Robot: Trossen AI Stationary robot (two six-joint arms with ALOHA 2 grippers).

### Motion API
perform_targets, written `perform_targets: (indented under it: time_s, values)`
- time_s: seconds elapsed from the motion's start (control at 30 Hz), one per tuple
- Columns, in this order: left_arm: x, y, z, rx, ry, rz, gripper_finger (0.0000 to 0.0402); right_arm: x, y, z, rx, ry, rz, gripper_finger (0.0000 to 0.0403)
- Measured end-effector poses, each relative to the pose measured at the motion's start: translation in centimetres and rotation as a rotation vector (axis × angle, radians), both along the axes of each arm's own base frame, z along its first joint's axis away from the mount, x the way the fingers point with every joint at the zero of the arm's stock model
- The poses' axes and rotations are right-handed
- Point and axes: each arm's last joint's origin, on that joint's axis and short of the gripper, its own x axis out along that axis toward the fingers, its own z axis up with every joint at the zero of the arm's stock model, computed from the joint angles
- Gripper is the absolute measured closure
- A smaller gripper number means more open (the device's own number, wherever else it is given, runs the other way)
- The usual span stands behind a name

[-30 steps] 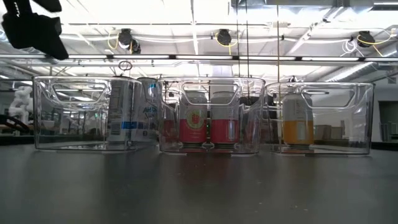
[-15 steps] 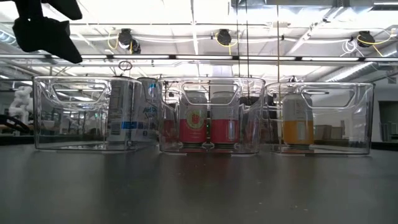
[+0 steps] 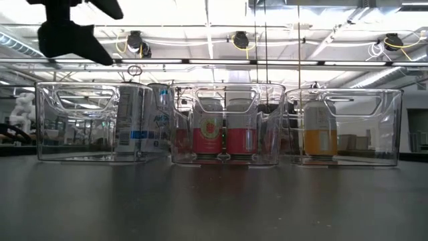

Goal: Sort soda cans
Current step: Put the orange-white soda can into the right transparent bin

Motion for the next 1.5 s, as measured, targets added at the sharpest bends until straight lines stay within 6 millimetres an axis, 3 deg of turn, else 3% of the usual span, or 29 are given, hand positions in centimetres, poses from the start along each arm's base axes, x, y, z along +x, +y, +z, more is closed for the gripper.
perform_targets:
  time_s: [0.33,0.73,1.3,1.5]
  values:
    - [1.1,0.9,0.5,-0.041,-0.064,0.048,0.0074,-1.9,0.4,-2.8,0.021,0.032,0.051,0.009]
    - [1.7,1.7,0.6,-0.048,-0.079,0.085,0.0074,-2.8,0.7,-2.9,0.051,0.097,0.179,0.009]
    - [1.7,1.7,0.6,-0.047,-0.079,0.086,0.0074,-2.8,0.8,-3.1,0.066,0.102,0.175,0.009]
    - [1.7,1.7,0.6,-0.042,-0.078,0.081,0.0074,-2.0,0.6,-2.9,0.037,0.027,0.143,0.009]
